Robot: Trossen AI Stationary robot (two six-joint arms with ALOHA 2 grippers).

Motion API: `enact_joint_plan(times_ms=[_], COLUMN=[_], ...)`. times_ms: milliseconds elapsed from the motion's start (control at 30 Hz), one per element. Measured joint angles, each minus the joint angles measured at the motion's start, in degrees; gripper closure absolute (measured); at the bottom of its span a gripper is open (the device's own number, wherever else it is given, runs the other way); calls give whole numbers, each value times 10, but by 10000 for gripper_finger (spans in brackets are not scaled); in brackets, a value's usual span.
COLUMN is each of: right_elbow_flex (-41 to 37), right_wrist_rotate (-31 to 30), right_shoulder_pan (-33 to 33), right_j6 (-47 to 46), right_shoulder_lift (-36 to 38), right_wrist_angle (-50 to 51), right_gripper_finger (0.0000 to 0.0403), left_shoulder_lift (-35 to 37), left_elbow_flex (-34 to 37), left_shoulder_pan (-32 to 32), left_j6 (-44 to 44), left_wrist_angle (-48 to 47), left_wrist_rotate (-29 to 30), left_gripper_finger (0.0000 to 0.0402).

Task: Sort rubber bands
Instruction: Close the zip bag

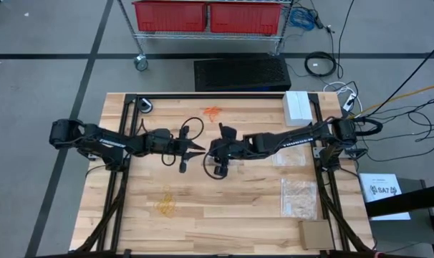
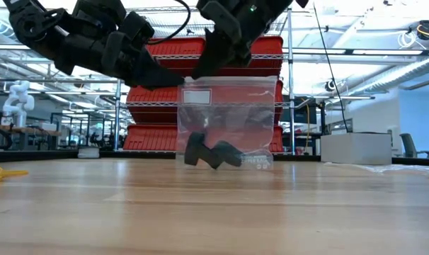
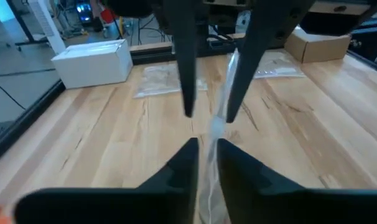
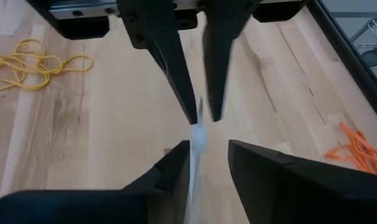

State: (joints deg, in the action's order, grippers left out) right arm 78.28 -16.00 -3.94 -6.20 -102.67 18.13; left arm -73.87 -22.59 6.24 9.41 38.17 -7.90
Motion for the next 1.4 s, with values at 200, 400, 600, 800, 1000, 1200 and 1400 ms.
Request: enact_joint_plan(times_ms=[200,400,600,800,1000,1200,1400], right_elbow_flex=[0,0,0,0,0,0,0], right_wrist_rotate=[30,39,46,57,57,56,56], right_shoulder_pan=[13,18,20,20,20,20,20], right_j6=[0,11,25,31,31,24,7], right_shoulder_lift=[0,0,0,0,0,14,48], right_wrist_angle=[-1,-7,-12,-1,13,55,126], right_gripper_finger=[302,314,336,388,390,388,388], left_shoulder_lift=[0,0,0,0,0,0,0], left_elbow_flex=[-1,-1,-10,-11,-11,-11,-12], left_shoulder_pan=[0,0,0,0,0,0,0], left_j6=[2,5,5,4,3,3,3], left_wrist_angle=[3,3,4,-1,-11,-16,-17], left_wrist_rotate=[-1,-2,-2,-1,4,6,9], left_gripper_finger=[394,392,398,400,400,401,401])
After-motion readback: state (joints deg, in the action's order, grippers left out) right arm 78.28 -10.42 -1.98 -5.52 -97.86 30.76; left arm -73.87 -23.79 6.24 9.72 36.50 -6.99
